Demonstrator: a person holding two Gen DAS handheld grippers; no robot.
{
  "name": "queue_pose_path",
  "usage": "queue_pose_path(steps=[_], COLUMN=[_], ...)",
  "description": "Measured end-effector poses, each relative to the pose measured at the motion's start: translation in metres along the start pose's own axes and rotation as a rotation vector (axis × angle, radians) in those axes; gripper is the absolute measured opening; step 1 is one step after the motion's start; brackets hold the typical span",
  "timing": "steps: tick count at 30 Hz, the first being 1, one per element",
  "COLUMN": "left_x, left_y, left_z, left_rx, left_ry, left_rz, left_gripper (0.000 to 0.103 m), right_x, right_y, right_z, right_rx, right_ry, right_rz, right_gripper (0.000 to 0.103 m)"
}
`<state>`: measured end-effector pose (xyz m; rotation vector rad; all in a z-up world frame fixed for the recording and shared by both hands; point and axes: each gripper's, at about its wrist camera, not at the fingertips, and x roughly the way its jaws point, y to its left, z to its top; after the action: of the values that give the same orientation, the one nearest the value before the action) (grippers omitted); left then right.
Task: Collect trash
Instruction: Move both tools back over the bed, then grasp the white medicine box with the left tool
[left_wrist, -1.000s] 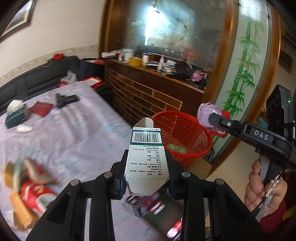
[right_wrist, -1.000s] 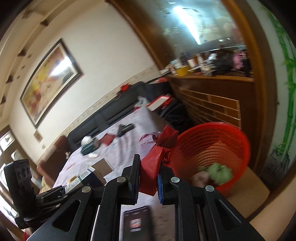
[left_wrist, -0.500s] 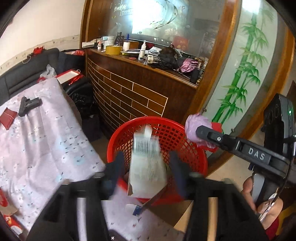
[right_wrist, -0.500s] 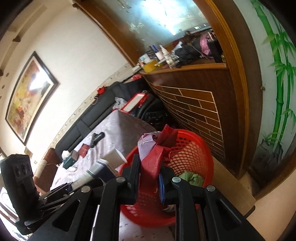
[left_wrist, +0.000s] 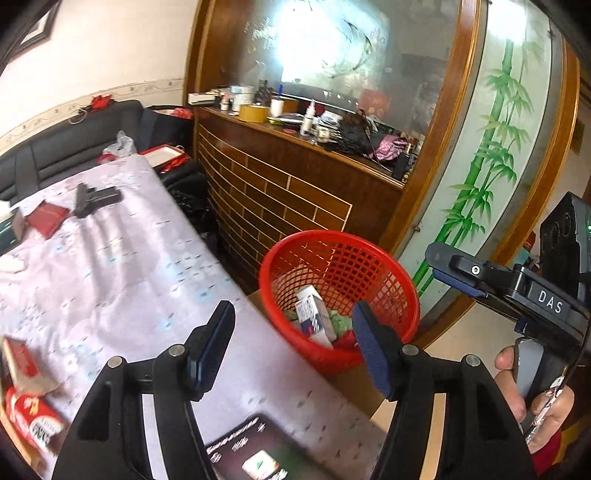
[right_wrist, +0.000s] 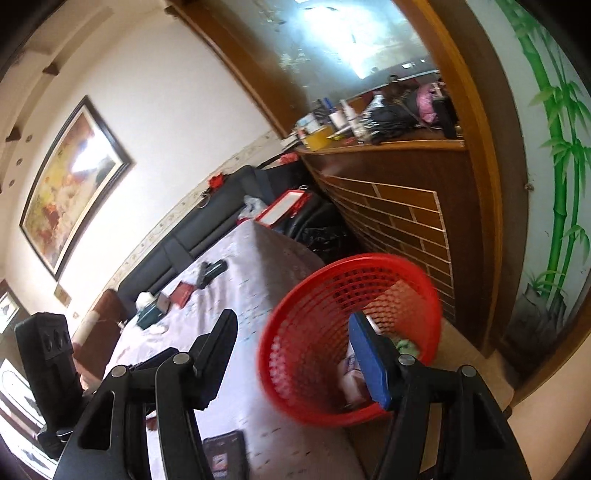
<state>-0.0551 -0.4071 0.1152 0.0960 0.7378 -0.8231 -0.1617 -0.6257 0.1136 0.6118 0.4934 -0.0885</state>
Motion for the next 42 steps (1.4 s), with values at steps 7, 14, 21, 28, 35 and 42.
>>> queue_pose_path(steps=[7, 14, 21, 28, 35, 42], left_x=[-0.054, -0.102, -0.153, -0.218, -0.231, -0.197], left_y=[0.028, 0.069, 0.129, 0.193, 0.253, 0.282], left_z=[-0.037, -0.070, -0.111, -0.167, -0.207, -0.210], left_rx=[-0.004, -0.050, -0.128, -0.133, -0.077, 0.006], left_ry=[-0.040, -0.070, -0.090, -0.066, 0.070, 0.186], left_rz=[0.049, 0.098, 0.189, 0.443, 0.725, 0.756], left_gripper=[0.066, 0.067, 0.067, 0.067, 0.067, 0.067], right_x=[0.002, 0.024, 0.049, 0.072, 0.090, 0.089], right_y=[0.058, 0.117, 0.169, 0.200, 0.212, 0.213], right_z=[-0.034, -0.064, -0.102, -0.127, -0.143, -0.145], right_rx=[-0.097, -0.193, -0.280, -0.343, -0.346, -0.351], right_ry=[0.043, 0.127, 0.224, 0.298, 0.362, 0.360], right_rz=[0.018, 0.090, 0.149, 0.187, 0.216, 0.204], right_gripper=[0.068, 0.068, 0.068, 0.068, 0.068, 0.068])
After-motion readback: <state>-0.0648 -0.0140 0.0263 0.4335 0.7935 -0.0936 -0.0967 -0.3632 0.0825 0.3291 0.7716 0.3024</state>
